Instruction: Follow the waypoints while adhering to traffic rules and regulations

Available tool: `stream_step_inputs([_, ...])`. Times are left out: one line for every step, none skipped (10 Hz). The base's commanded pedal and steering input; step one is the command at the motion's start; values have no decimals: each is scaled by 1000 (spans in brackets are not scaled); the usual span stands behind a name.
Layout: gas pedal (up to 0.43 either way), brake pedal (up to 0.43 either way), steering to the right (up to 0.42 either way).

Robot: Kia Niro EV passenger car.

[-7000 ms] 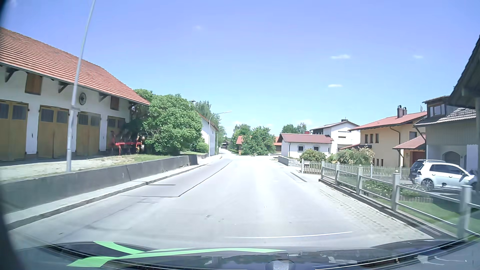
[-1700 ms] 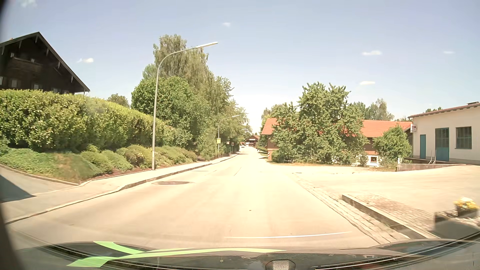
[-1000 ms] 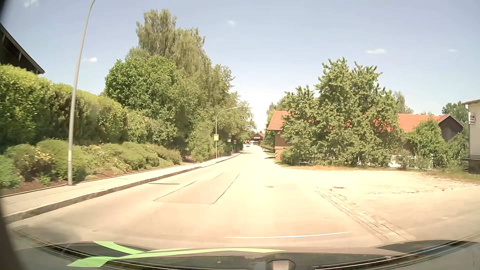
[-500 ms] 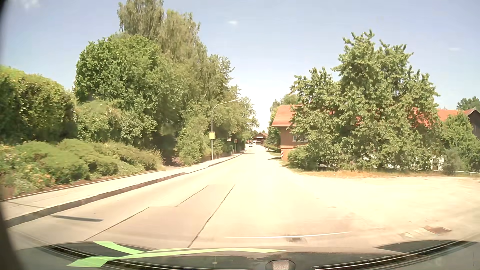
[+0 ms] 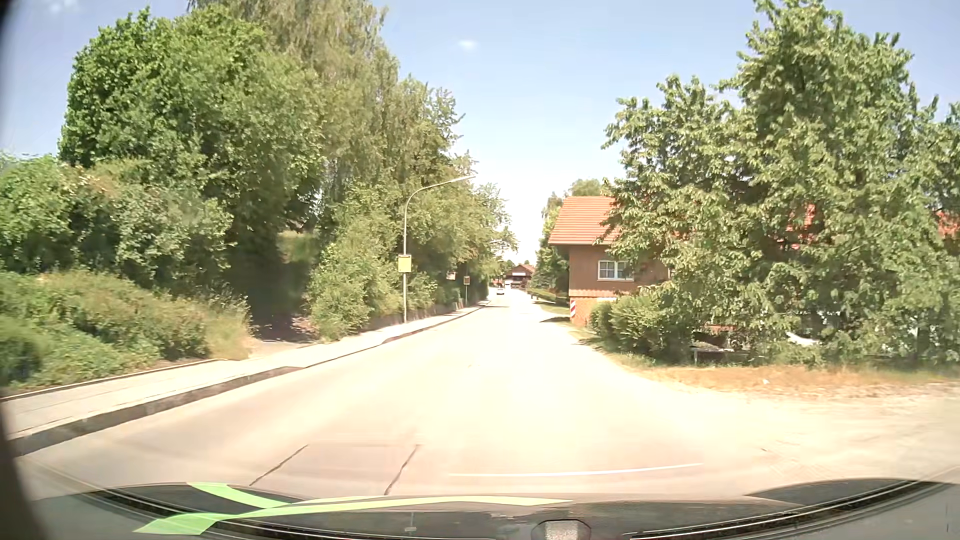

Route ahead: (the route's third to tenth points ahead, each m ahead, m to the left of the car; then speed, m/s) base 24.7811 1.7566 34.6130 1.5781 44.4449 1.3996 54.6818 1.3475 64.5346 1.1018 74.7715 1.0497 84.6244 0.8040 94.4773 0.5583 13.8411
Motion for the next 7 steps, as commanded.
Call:
stream_step_inputs([130,0,6])
stream_step_inputs([138,0,6])
stream_step_inputs([138,0,6])
stream_step_inputs([138,0,6])
stream_step_inputs([138,0,5])
stream_step_inputs([150,0,5])
stream_step_inputs([150,0,5])
